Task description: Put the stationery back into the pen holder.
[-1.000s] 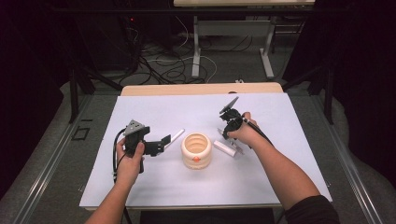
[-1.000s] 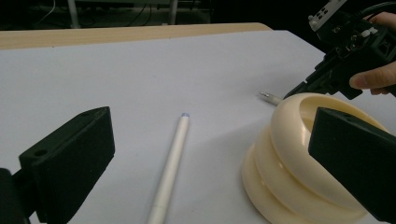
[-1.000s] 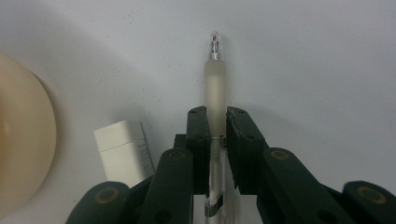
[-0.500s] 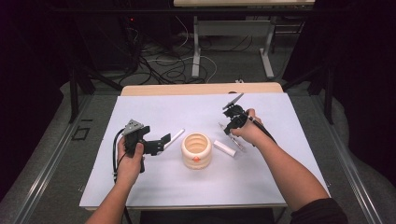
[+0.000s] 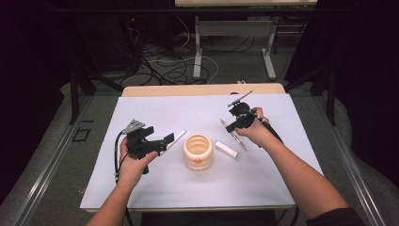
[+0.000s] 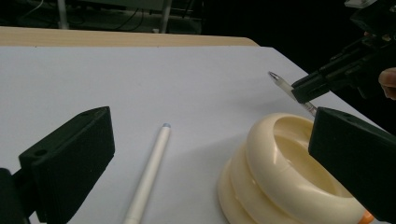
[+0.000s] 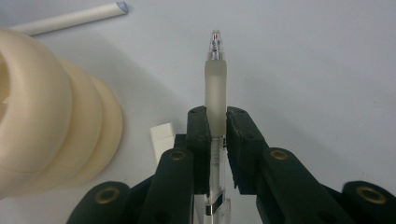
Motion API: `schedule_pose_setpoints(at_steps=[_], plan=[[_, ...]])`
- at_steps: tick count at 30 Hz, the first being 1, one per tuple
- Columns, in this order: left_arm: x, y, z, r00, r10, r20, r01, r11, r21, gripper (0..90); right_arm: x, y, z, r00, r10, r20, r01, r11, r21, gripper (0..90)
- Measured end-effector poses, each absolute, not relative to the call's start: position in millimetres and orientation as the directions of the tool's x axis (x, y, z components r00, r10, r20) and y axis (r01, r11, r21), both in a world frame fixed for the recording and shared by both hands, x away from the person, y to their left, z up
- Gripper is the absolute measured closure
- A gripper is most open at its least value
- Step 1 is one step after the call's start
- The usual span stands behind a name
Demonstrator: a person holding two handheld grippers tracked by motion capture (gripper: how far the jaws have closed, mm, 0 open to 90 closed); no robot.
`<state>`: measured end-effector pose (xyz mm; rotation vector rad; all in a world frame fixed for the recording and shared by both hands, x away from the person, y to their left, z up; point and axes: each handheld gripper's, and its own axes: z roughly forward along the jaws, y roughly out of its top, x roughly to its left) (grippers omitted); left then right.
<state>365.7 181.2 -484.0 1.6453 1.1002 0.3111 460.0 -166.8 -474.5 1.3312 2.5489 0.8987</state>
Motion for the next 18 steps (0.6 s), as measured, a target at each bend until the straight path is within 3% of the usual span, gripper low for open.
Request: schedule_pose_setpoints(at_steps=[2, 18], plan=[[364.8, 180.0, -482.0, 0.545, 0.777, -0.316, 0.498, 0.004, 0.867, 0.6, 455.8, -167.7, -466.0, -0.614, 0.777, 0.139, 0.716, 0.474, 0.512, 79.8], [357.2, 174.2, -465.4, 0.593, 0.740, -0.318, 0.478, -0.005, 0.878, 7.0, 414.9, -155.8, -443.2, -0.710, 0.692, 0.129, 0.599, 0.497, 0.628, 79.8]])
